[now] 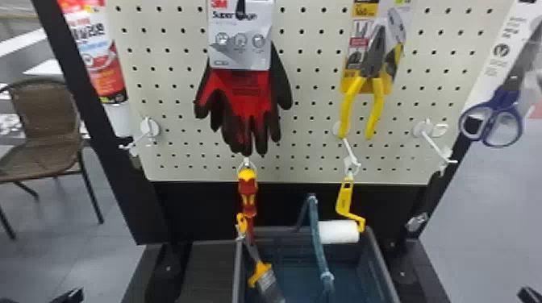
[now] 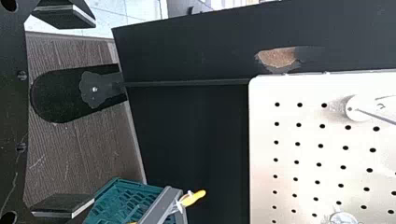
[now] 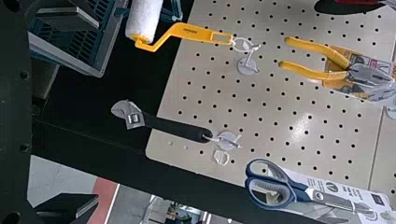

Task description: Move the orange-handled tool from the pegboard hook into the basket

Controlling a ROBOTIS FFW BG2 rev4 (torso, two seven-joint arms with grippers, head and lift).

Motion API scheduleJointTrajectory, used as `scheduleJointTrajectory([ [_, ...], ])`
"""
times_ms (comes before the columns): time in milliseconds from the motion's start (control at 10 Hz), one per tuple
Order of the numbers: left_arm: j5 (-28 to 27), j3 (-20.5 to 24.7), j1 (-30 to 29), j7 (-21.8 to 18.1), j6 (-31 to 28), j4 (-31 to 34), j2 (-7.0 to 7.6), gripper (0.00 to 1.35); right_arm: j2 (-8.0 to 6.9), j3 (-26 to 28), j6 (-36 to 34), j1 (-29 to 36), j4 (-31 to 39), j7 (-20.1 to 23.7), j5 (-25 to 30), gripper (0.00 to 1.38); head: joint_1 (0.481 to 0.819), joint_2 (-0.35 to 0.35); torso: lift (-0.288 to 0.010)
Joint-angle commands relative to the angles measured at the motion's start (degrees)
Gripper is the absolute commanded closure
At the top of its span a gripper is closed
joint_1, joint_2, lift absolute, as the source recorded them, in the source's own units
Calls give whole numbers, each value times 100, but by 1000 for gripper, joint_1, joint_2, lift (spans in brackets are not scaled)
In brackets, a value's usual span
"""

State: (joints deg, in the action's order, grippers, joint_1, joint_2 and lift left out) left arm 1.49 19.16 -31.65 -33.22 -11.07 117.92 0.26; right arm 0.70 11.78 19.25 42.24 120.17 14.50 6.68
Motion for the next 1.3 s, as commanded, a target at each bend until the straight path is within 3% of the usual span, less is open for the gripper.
scheduleJointTrajectory([
  [0,0,0,0,0,0,0,-41,-2,-75,0,0,0,0,0,0,-2,549,0,-100],
  [1200,0,0,0,0,0,0,-41,-2,-75,0,0,0,0,0,0,-2,549,0,-100],
])
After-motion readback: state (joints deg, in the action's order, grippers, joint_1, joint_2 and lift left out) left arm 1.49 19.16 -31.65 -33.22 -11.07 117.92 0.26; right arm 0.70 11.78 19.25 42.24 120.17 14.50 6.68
